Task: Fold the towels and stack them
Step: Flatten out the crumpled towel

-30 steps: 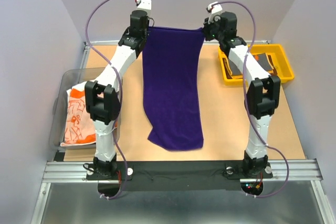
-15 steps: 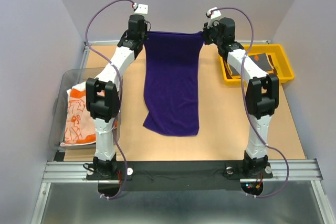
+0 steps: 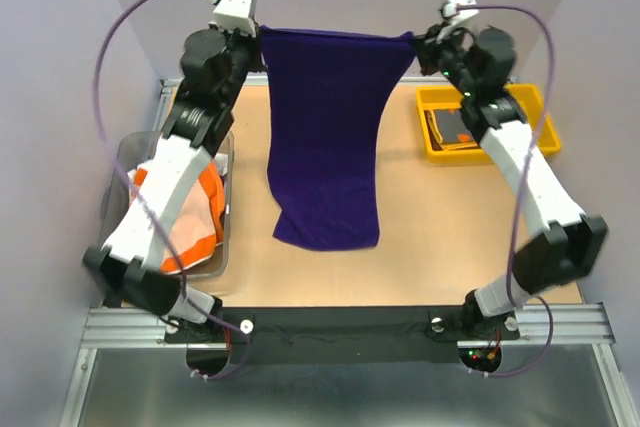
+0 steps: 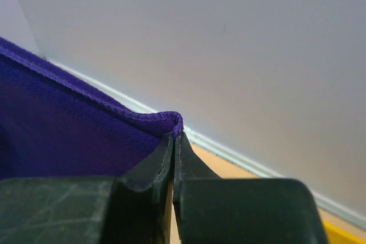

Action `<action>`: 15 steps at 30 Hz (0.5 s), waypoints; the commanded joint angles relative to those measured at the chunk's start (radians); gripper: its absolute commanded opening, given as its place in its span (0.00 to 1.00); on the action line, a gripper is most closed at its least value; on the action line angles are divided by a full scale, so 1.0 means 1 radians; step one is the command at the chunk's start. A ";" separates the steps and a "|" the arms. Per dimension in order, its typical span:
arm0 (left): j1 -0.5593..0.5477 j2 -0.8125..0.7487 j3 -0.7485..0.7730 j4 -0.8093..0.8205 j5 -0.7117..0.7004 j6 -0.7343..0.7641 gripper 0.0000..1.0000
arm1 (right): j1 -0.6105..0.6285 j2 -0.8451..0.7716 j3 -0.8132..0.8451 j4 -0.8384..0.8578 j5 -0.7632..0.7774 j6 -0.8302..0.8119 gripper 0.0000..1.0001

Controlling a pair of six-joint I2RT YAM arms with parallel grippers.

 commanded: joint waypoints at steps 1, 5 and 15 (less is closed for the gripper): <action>-0.091 -0.323 -0.120 0.116 -0.031 0.114 0.00 | -0.024 -0.240 -0.087 0.043 -0.026 -0.027 0.01; -0.172 -0.513 -0.187 0.131 0.019 0.130 0.00 | -0.022 -0.426 -0.138 0.028 -0.086 -0.027 0.01; -0.182 -0.669 -0.044 0.079 0.283 0.125 0.00 | -0.024 -0.626 -0.041 -0.006 -0.158 -0.010 0.00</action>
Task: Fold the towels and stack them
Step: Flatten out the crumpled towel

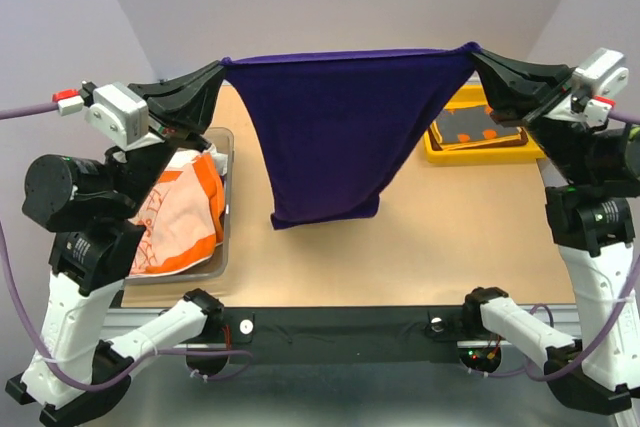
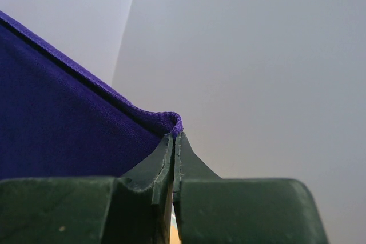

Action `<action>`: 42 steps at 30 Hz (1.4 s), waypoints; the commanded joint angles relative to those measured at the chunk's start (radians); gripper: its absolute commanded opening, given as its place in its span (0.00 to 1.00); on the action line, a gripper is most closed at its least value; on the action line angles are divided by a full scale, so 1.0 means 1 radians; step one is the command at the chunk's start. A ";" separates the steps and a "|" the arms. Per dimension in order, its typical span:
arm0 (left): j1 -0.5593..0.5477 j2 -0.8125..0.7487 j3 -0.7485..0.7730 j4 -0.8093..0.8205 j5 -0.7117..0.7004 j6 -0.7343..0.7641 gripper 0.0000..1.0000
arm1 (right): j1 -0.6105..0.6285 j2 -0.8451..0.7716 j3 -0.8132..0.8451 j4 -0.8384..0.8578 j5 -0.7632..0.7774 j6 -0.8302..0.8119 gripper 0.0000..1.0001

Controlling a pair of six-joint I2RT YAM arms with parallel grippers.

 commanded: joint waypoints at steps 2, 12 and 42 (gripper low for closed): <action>0.019 -0.022 0.140 0.064 0.037 0.042 0.00 | -0.032 0.005 0.080 -0.031 0.076 -0.002 0.01; 0.019 0.097 0.306 0.070 -0.007 0.013 0.00 | -0.032 0.119 0.270 -0.014 0.105 0.020 0.00; 0.296 1.107 0.375 0.147 -0.422 -0.069 0.00 | -0.031 1.030 0.241 0.292 0.302 -0.051 0.01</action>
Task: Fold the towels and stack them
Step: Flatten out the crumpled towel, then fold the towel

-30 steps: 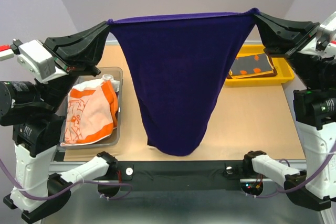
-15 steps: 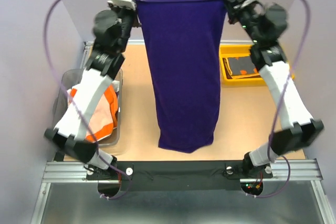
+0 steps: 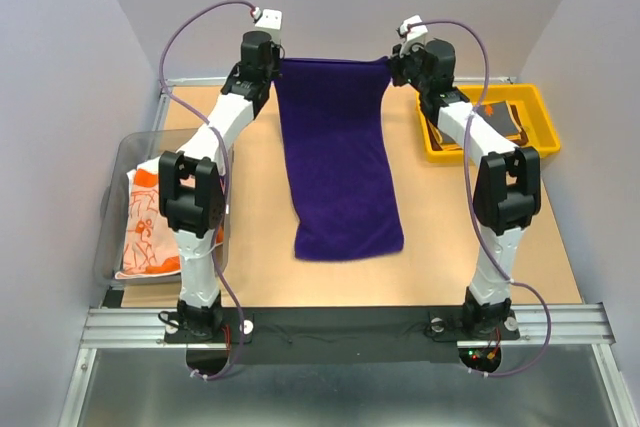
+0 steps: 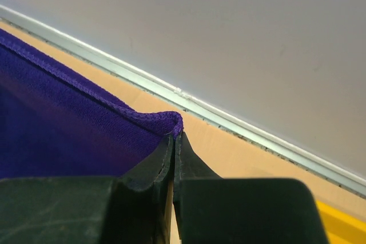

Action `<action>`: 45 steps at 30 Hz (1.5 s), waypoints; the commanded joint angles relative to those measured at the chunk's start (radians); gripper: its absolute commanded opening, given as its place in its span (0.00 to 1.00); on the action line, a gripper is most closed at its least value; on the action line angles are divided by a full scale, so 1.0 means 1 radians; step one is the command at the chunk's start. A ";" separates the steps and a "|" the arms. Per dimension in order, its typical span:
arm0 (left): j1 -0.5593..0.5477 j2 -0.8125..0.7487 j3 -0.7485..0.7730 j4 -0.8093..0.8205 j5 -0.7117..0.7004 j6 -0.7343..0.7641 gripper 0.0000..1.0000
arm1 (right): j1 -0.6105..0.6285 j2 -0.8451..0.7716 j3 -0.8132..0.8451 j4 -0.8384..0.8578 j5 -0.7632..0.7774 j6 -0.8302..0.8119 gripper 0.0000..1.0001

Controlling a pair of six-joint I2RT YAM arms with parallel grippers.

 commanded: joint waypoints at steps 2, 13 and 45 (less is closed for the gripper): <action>0.030 -0.062 0.055 0.086 -0.017 -0.021 0.00 | -0.018 -0.025 0.022 0.147 0.009 -0.021 0.01; 0.032 -0.107 -0.085 0.104 0.072 -0.058 0.00 | -0.018 -0.060 -0.139 0.123 -0.002 -0.010 0.01; 0.000 -0.522 -0.709 0.043 0.287 -0.410 0.00 | -0.018 -0.412 -0.523 0.002 0.067 0.053 0.01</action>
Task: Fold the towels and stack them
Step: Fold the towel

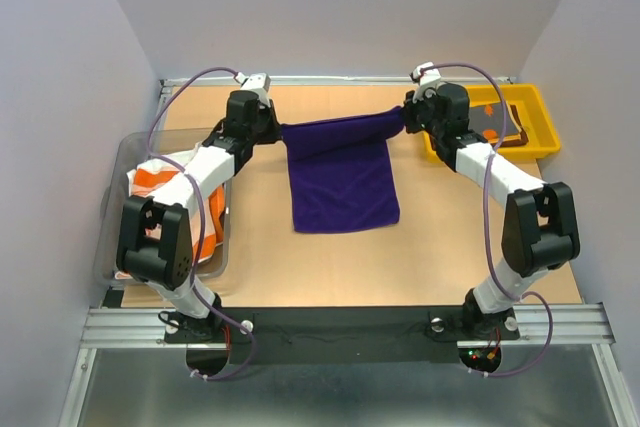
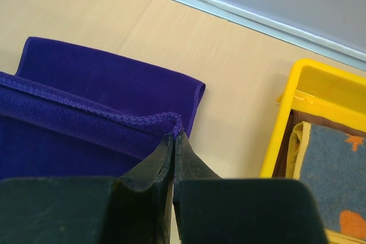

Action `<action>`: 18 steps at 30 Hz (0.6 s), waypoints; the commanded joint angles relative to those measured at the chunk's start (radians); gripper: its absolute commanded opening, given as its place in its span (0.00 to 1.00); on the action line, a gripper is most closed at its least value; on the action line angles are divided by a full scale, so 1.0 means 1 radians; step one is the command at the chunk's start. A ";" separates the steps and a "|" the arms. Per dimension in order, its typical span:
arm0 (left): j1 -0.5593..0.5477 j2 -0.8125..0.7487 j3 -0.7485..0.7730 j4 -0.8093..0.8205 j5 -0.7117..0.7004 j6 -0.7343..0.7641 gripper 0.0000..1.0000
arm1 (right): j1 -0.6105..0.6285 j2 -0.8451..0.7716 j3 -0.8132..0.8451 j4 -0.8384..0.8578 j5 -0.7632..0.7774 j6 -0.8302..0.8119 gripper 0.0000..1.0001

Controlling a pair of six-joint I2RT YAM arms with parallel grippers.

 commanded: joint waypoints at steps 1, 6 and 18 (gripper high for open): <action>0.010 -0.089 -0.027 0.016 -0.016 -0.052 0.00 | -0.017 -0.061 0.016 -0.008 0.031 0.012 0.01; 0.010 -0.155 -0.090 -0.008 -0.019 -0.082 0.00 | -0.016 -0.133 -0.059 -0.050 -0.014 0.065 0.01; -0.022 -0.238 -0.234 -0.005 -0.004 -0.109 0.00 | -0.016 -0.231 -0.213 -0.079 -0.047 0.150 0.01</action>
